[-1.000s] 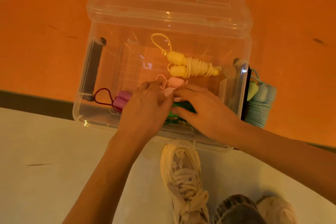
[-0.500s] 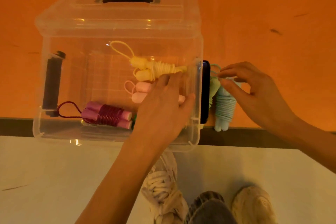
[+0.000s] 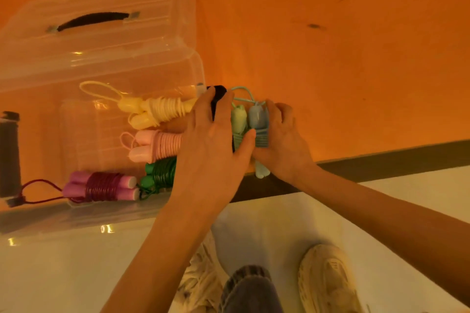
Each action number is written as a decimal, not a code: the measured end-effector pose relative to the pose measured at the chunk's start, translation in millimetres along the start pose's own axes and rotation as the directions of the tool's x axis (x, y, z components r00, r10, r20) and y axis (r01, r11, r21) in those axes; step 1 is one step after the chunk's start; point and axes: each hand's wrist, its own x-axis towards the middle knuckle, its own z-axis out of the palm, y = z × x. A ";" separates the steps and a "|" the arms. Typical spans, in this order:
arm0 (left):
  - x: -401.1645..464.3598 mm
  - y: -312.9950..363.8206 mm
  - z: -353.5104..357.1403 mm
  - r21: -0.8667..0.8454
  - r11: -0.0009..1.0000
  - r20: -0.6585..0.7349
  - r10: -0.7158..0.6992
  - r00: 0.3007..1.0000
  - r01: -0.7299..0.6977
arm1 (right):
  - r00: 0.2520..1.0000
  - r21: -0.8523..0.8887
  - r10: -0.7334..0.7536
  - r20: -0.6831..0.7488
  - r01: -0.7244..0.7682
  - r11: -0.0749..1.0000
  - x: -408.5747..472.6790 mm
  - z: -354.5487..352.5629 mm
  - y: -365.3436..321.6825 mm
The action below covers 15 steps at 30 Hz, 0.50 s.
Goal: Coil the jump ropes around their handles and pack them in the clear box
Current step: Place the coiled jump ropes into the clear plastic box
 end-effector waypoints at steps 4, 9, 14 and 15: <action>2.3 4.5 13.5 0.086 0.996 0.014 0.004 1.000 -0.006 | 0.998 -0.107 0.056 0.037 -0.052 0.993 4.9 7.4 -1.0; 3.2 7.4 24.7 0.167 0.986 0.034 0.019 0.999 -0.025 | 0.994 -0.045 0.067 0.084 -0.063 0.997 11.0 5.6 11.9; 2.4 4.7 30.3 0.217 0.973 0.028 0.074 0.997 -0.079 | 0.995 -0.104 0.099 0.015 -0.097 0.990 14.2 -6.3 42.1; 3.1 4.4 31.2 0.230 0.969 0.025 0.082 0.996 -0.086 | 0.995 -0.116 0.097 -0.003 -0.097 0.989 13.8 -8.2 48.3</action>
